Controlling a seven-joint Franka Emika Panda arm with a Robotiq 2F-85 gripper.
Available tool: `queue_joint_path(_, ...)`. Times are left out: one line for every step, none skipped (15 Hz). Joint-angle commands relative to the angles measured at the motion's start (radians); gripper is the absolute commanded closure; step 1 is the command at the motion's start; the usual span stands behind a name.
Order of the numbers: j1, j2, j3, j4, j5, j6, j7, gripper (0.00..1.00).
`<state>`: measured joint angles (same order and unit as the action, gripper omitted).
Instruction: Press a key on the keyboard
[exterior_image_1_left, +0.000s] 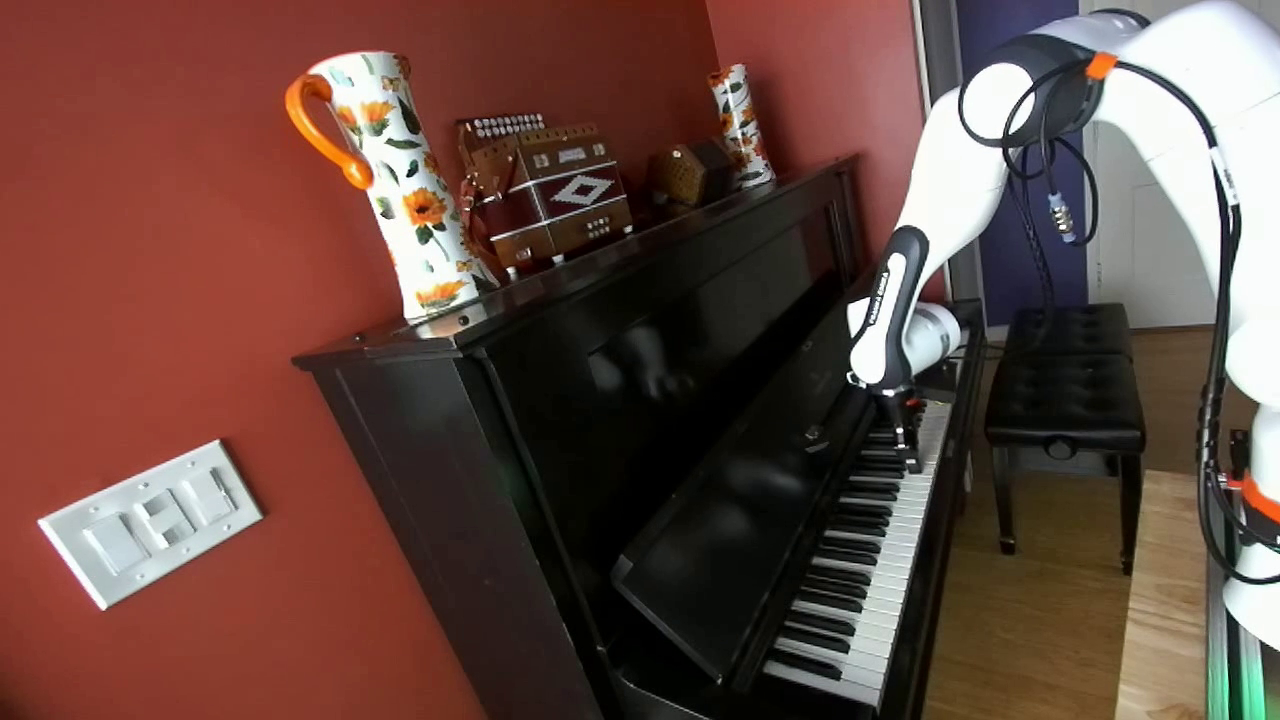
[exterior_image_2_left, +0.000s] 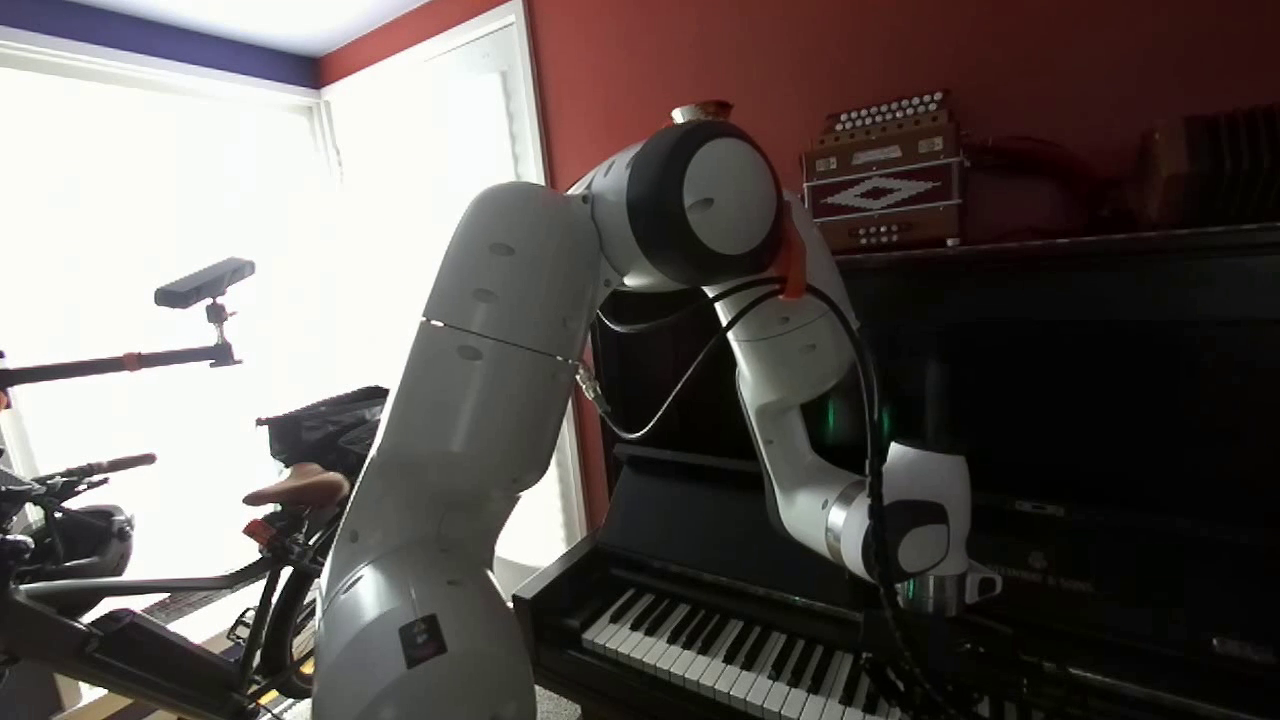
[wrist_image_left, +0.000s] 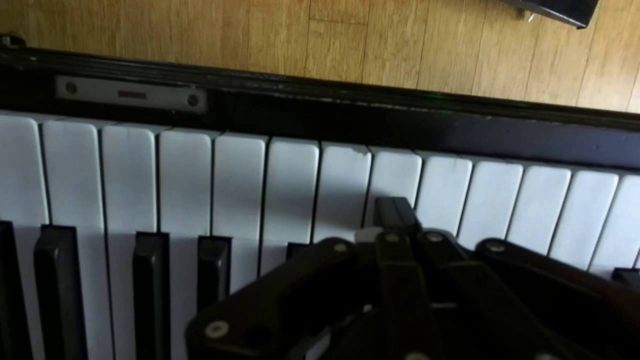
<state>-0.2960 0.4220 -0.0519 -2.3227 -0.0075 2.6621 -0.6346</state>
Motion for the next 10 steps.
queue_joint_path(-0.012,-0.042,0.002,-0.021,-0.013,0.001,-0.002,1.0)
queue_joint_path(-0.012,-0.052,0.001,-0.024,-0.012,0.0,-0.002,1.0)
queue_joint_path(-0.013,-0.06,0.002,-0.026,-0.01,0.0,-0.005,1.0)
queue_joint_path(-0.013,-0.068,0.001,-0.028,-0.007,-0.001,-0.006,1.0)
queue_joint_path(-0.015,-0.075,0.003,-0.03,-0.003,-0.001,-0.009,1.0)
queue_joint_path(-0.016,-0.083,0.005,-0.03,0.006,-0.004,-0.005,0.74)
queue_joint_path(-0.019,-0.09,0.009,-0.032,0.018,-0.006,-0.006,0.73)
queue_joint_path(-0.021,-0.098,0.011,-0.034,0.023,-0.007,-0.014,0.66)
queue_joint_path(-0.021,-0.105,0.011,-0.035,0.024,-0.008,-0.014,0.6)
queue_joint_path(-0.022,-0.114,0.011,-0.037,0.026,-0.011,-0.017,0.53)
